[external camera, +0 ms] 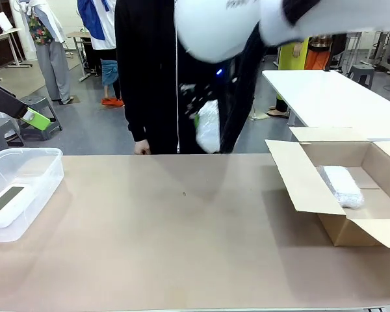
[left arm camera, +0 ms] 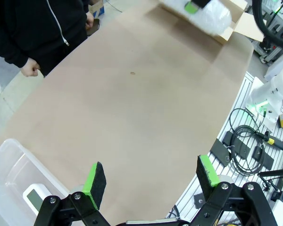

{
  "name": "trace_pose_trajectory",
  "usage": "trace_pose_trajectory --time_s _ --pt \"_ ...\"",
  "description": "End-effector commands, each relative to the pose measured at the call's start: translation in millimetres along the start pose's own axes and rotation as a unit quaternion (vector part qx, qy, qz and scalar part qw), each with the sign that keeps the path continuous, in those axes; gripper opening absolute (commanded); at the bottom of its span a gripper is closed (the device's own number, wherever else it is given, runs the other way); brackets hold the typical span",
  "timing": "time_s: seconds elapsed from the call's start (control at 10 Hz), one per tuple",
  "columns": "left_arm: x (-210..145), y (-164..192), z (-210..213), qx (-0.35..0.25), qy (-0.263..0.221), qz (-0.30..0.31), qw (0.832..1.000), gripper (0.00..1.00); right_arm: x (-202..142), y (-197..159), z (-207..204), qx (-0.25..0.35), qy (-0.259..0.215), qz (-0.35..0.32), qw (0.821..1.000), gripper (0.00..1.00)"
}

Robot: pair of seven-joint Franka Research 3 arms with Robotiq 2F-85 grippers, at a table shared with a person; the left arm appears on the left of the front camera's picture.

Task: Separate and place wrapped and unwrapped clocks.
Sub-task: If the picked Digital clock is wrapped, place it in the Package Box ; if not, place it in the Organizing box.

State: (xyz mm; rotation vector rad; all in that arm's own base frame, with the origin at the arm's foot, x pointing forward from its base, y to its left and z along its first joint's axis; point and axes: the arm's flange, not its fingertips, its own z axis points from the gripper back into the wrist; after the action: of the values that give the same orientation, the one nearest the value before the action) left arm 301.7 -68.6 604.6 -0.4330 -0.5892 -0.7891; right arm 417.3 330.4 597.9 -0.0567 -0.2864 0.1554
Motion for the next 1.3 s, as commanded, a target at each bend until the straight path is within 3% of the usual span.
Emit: trace_pose_trajectory --time_s 0.0,0.1,0.3,0.6,0.8,0.9,1.2 --pt "0.8 -0.6 0.4 0.003 0.0 0.0 1.0 1.0 24.9 -88.3 38.9 -0.037 0.014 -0.066 0.997 0.8" --pt "0.8 -0.6 0.4 0.003 0.0 0.0 1.0 1.0 37.9 -141.9 42.6 -0.046 0.046 -0.092 0.994 0.8" --pt "0.8 -0.6 0.4 0.003 0.0 0.0 1.0 1.0 43.1 -232.5 28.1 -0.065 0.052 -0.147 0.986 0.8" --pt "0.8 -0.6 0.4 0.003 0.0 0.0 1.0 1.0 17.9 -325.0 -41.4 -0.064 0.069 -0.121 0.988 0.8" --pt "0.8 -0.6 0.4 0.003 0.0 0.0 1.0 1.0 4.5 -360.0 -84.2 -0.045 0.119 -0.108 0.986 0.8" --pt "0.8 -0.6 0.4 0.003 0.0 0.0 1.0 1.0 2.3 -373.2 -109.5 -0.014 0.172 -0.097 0.98 0.8" --pt "0.8 -0.6 0.4 0.003 0.0 0.0 1.0 1.0 2.7 -385.1 -165.0 0.026 0.204 -0.142 0.968 0.8"
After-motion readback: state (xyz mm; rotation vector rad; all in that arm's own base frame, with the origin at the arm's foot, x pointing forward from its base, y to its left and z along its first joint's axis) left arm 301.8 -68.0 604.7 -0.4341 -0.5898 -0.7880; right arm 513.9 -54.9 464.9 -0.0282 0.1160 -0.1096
